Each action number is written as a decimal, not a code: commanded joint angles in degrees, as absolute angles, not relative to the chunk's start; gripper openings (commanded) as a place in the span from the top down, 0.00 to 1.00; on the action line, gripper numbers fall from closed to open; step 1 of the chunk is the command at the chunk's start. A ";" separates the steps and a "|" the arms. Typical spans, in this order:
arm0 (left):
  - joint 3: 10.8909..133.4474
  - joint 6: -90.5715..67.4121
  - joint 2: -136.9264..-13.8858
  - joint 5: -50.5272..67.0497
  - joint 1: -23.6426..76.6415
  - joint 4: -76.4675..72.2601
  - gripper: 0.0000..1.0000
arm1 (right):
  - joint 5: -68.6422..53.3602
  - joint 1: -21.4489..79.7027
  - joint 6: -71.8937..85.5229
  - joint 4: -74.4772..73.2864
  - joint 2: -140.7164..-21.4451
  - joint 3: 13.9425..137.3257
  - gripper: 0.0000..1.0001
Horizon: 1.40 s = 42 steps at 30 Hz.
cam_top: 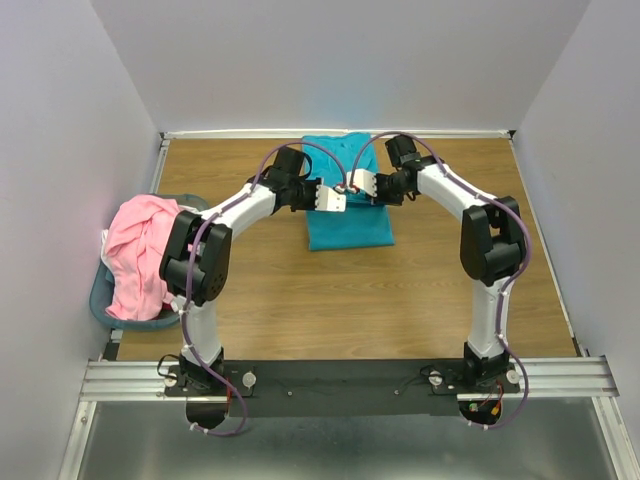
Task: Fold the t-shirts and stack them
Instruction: Fold the tshirt
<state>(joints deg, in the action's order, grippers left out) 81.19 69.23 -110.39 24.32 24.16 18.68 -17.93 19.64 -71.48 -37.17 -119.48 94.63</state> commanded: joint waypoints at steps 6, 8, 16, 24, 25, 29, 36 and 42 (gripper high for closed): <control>85.86 70.84 -112.32 25.22 22.59 18.28 1.00 | -19.34 18.19 -71.98 -39.20 -122.16 98.61 1.00; 86.74 70.75 -114.07 25.22 22.41 18.02 1.00 | -18.99 18.02 -71.72 -39.20 -123.31 99.31 0.99; 90.08 69.00 -118.91 22.77 21.89 14.69 0.87 | -18.28 17.58 -68.13 -39.02 -128.75 106.07 0.65; 95.71 62.67 -119.02 21.71 19.51 14.07 0.32 | -19.60 16.35 -58.10 -38.94 -126.84 114.78 0.10; 95.10 61.01 -117.96 21.53 19.08 13.45 0.30 | -19.69 16.26 -56.62 -38.94 -126.13 115.05 0.10; 93.34 55.47 -111.38 22.67 17.85 12.56 0.29 | -21.88 16.08 -52.48 -39.02 -121.47 112.51 0.10; 87.37 42.65 -106.87 31.63 18.02 20.99 0.41 | -27.40 16.08 -40.98 -39.72 -116.90 103.81 0.24; 84.82 19.92 -110.90 46.72 17.93 18.92 0.43 | -37.50 16.08 -24.54 -40.25 -119.61 100.99 0.38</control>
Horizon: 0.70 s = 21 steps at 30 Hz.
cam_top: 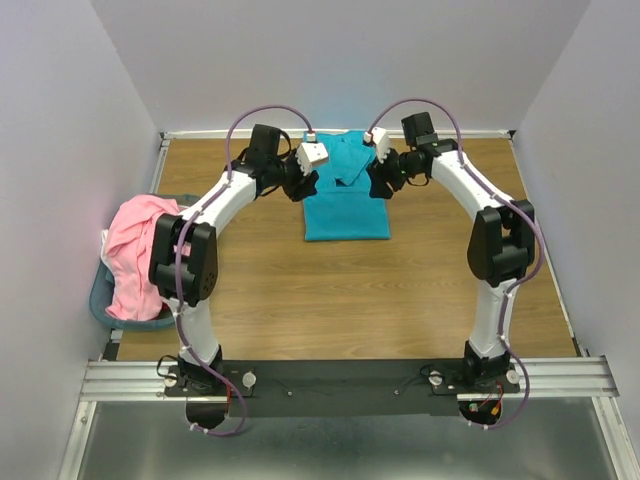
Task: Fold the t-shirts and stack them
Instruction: Fold the tshirt
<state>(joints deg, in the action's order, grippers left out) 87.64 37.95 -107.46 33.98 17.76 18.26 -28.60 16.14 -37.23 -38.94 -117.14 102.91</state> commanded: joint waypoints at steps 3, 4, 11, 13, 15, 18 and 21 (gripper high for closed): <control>84.03 13.03 -114.34 50.27 17.93 14.69 0.44 | -41.30 16.00 -19.96 -40.17 -122.86 100.63 0.40; 83.59 9.96 -115.22 51.32 17.93 13.98 0.44 | -41.66 15.91 -19.17 -40.17 -123.83 100.63 0.41; 77.79 2.47 -122.42 54.05 16.62 10.81 0.48 | -47.36 13.01 -13.54 -39.20 -131.74 97.84 0.48; 74.20 0.97 -122.87 55.10 15.74 9.59 0.49 | -48.42 12.66 -13.01 -38.85 -131.92 95.55 0.48; 71.12 -1.30 -122.61 56.42 15.12 8.35 0.50 | -49.74 12.57 -12.13 -37.27 -130.70 92.13 0.48; 64.44 -2.37 -120.25 57.92 14.94 5.64 0.52 | -52.11 12.57 -10.11 -35.25 -127.36 84.66 0.48; 58.28 -1.68 -114.81 59.32 14.77 5.01 0.53 | -54.22 12.57 -8.88 -34.80 -121.24 77.01 0.48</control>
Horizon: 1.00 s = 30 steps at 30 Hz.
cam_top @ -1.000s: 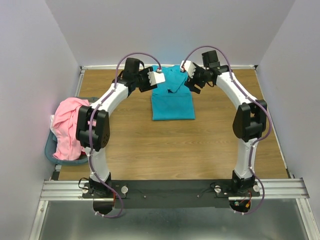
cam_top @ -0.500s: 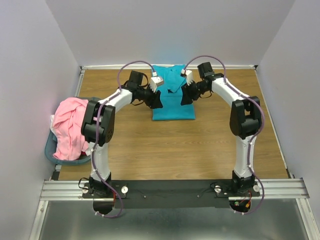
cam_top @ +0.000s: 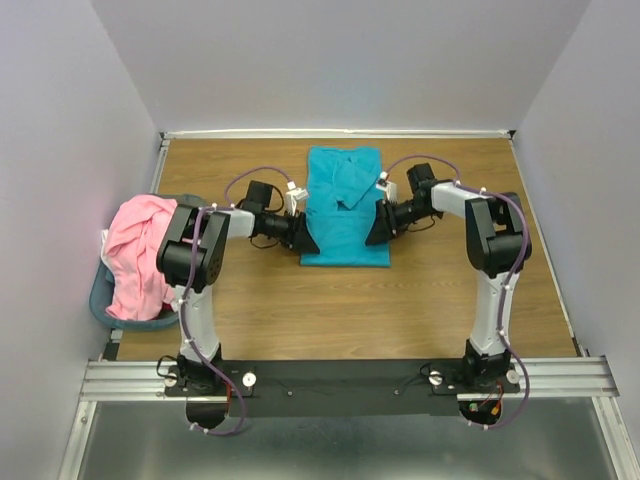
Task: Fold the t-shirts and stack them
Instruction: Fold the tshirt
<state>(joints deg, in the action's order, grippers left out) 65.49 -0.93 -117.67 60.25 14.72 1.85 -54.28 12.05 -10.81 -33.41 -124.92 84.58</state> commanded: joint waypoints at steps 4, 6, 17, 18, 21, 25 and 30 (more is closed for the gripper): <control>53.71 2.09 -105.75 63.79 13.98 7.03 0.53 | -56.16 12.57 -7.91 -35.15 -111.46 70.76 0.47; 53.09 2.02 -100.49 65.82 14.15 6.68 0.51 | -57.21 12.57 -6.86 -35.16 -107.60 70.93 0.47; 76.53 14.57 -108.44 48.53 14.76 17.91 0.48 | -39.83 12.57 -12.47 -34.89 -111.44 80.68 0.41; 77.68 16.94 -110.28 48.08 14.77 19.50 0.46 | -37.73 12.57 -13.52 -34.89 -112.40 80.77 0.41; 80.06 19.51 -112.41 46.23 14.85 20.74 0.43 | -36.91 12.57 -14.06 -34.54 -114.43 81.56 0.39; 81.39 21.53 -115.13 45.18 14.85 22.67 0.42 | -36.57 12.57 -13.71 -34.28 -115.84 82.35 0.37; 81.03 21.80 -116.80 43.51 14.85 22.15 0.40 | -36.03 12.57 -14.24 -34.28 -117.77 82.71 0.36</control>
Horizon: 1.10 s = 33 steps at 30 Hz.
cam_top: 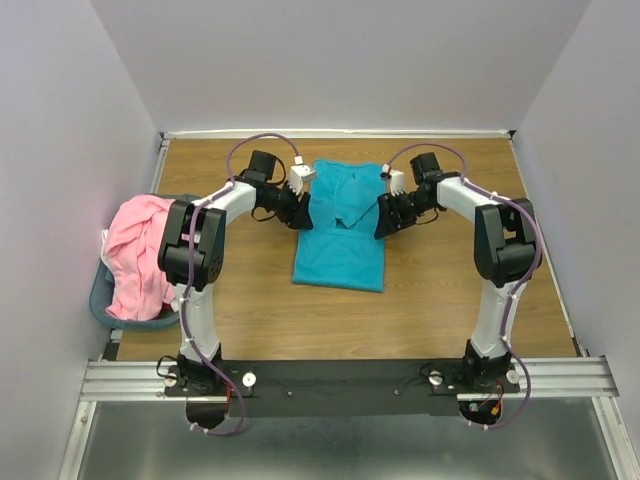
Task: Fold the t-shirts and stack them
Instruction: Fold the tshirt
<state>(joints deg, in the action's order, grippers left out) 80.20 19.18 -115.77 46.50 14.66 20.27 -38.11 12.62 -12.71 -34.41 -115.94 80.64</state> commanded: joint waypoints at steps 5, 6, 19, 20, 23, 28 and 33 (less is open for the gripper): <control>81.12 22.15 -117.42 42.45 14.77 22.32 0.40 | -37.00 12.57 -14.15 -34.19 -117.51 82.71 0.41; 81.30 22.24 -117.51 42.36 14.68 22.67 0.40 | -37.44 12.57 -14.06 -34.19 -116.99 82.62 0.41; 82.53 24.69 -118.04 47.63 14.77 26.19 0.63 | -40.51 12.57 -13.71 -34.19 -117.33 82.53 0.57; 82.53 25.13 -117.95 47.98 14.77 26.37 0.65 | -40.87 12.57 -13.54 -34.28 -117.33 82.79 0.58; 82.88 25.57 -117.69 48.95 14.85 26.98 0.74 | -41.75 12.57 -13.19 -34.28 -117.42 83.23 0.63; 83.50 26.63 -117.42 50.97 14.68 28.39 0.90 | -42.89 12.57 -13.18 -34.28 -117.07 83.41 0.88; 85.16 29.18 -115.84 53.00 14.77 30.58 1.00 | -43.24 12.57 -15.55 -34.28 -114.18 83.41 0.99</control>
